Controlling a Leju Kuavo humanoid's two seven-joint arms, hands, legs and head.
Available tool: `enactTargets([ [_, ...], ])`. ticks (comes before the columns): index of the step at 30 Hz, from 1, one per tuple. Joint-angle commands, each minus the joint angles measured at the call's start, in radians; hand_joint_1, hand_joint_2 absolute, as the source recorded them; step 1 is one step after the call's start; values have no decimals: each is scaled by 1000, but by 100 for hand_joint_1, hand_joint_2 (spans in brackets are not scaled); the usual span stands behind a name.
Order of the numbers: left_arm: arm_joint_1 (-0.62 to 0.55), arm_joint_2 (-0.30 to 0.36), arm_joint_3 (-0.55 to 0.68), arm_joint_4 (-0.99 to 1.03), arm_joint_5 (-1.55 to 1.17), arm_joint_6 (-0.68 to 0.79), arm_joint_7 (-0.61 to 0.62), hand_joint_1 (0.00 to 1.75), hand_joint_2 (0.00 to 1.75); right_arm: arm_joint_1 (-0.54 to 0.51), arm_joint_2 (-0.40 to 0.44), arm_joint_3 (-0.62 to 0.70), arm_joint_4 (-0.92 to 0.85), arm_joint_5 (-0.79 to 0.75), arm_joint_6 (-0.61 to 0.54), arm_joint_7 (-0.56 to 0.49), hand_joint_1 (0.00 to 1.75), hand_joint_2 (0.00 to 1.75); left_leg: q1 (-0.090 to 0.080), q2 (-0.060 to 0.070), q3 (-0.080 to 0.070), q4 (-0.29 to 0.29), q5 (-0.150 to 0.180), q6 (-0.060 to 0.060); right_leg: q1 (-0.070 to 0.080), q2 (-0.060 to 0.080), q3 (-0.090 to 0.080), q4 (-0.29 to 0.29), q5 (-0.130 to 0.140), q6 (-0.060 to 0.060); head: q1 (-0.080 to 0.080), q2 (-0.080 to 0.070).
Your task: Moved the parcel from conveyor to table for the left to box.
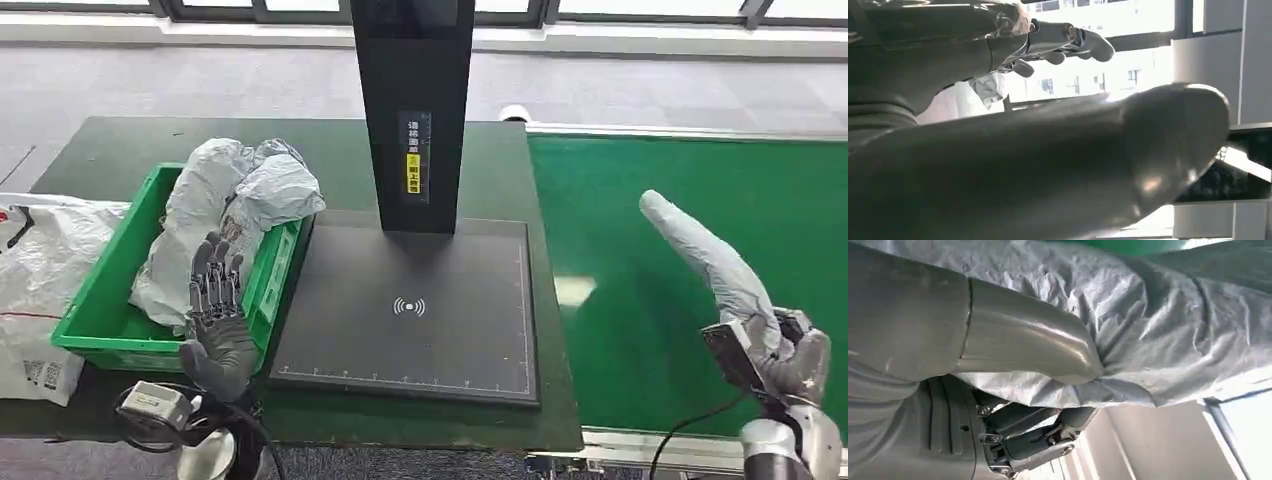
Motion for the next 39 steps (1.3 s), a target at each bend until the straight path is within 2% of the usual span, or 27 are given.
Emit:
enactTargets([
  [1, 26, 20, 22, -39, -17, 50, 2, 0, 0, 182, 185, 478, -574, -98, -29, 59, 175, 175, 0, 6, 0, -1, 0, -1, 0, 7, -4, 0, 1, -2, 0, 0],
  [4, 27, 23, 13, -44, -15, 51, 2, 0, 0, 222, 194, 540, -634, -91, -36, 81, 175, 175, 0, 2, -1, -1, 0, -1, 0, 2, -3, 1, -1, -3, 0, 0],
  [7, 25, 23, 12, -37, -13, 47, 2, 0, 0, 255, 200, 593, -687, -88, -33, 87, 175, 175, 0, 4, 1, -2, 0, -1, 0, 3, -2, 0, -1, -3, 0, 0],
  [10, 13, 19, 17, -20, -9, 30, 2, 0, 0, 298, 215, 682, -753, -94, 10, 113, 175, 175, 0, 2, 0, -2, 1, -1, 0, 2, -2, 0, -1, -4, 0, 0],
  [13, -11, 18, 16, 5, -3, 11, 2, 0, 0, 344, 242, 762, -787, -8, -3, 169, 175, 175, 0, 3, 1, -3, 1, -1, 0, 3, -2, -1, 0, -4, 0, 0],
  [15, -27, 15, 12, 29, 2, -2, 2, 0, 0, 370, 250, 800, -794, -7, 8, 202, 175, 175, 0, 3, 1, -3, 1, -2, 0, 2, -2, 0, -1, -4, 0, 0],
  [23, -28, 15, 11, 30, 1, -2, 2, 0, 0, 373, 252, 804, -791, -8, 10, 204, 175, 175, 0, 1, 0, -2, 2, -1, 0, 1, -2, -1, 0, -3, 0, 0],
  [28, -50, 21, -14, 66, 10, -9, 2, 0, 0, 381, 270, 825, -755, -5, 40, 241, 175, 175, 0, 1, 1, -3, 2, -2, 0, 0, -2, -1, 0, -4, 0, 0],
  [30, -59, 20, -23, 84, 15, -13, 2, 0, 0, 369, 266, 803, -696, -1, 57, 295, 175, 175, 0, 0, 1, -3, 2, -2, 0, 0, -1, -1, -1, -4, 0, 0],
  [31, -60, 18, -28, 89, 14, -13, 2, 0, 0, 346, 256, 771, -623, 76, 23, 359, 175, 175, 0, -1, 2, -5, 3, -2, 0, -1, 0, -3, 0, -4, 0, 0],
  [33, -57, 17, -34, 92, 16, -8, 2, 0, 0, 305, 248, 721, -506, 62, 8, 370, 175, 175, 0, 0, 3, -4, 3, -1, 0, 0, 0, -3, 0, -3, 0, 0],
  [34, -57, 16, -36, 94, 17, -4, 2, 0, 0, 271, 249, 702, -428, 106, -34, 384, 175, 175, 1, 1, 2, -3, 2, -1, 1, 1, 0, -3, 0, -3, 0, 0],
  [35, -57, 17, -41, 92, 17, 0, 2, 0, 0, 222, 253, 670, -322, 151, -84, 398, 66, 175, 1, 2, 3, -4, 2, -1, 1, 1, 1, -4, 1, -3, 0, 0],
  [36, -57, 18, -41, 91, 17, 1, 2, 0, 0, 202, 257, 663, -286, 174, -96, 411, 0, 175, 1, 1, 3, -5, 3, -1, 1, 1, 1, -5, 1, -3, 0, 0],
  [39, -57, 17, -40, 90, 18, 2, 2, 0, 0, 190, 261, 657, -267, 181, -105, 412, 0, 175, 1, 2, 2, -3, 2, -1, 1, 1, 0, -2, 0, -3, 0, 0],
])
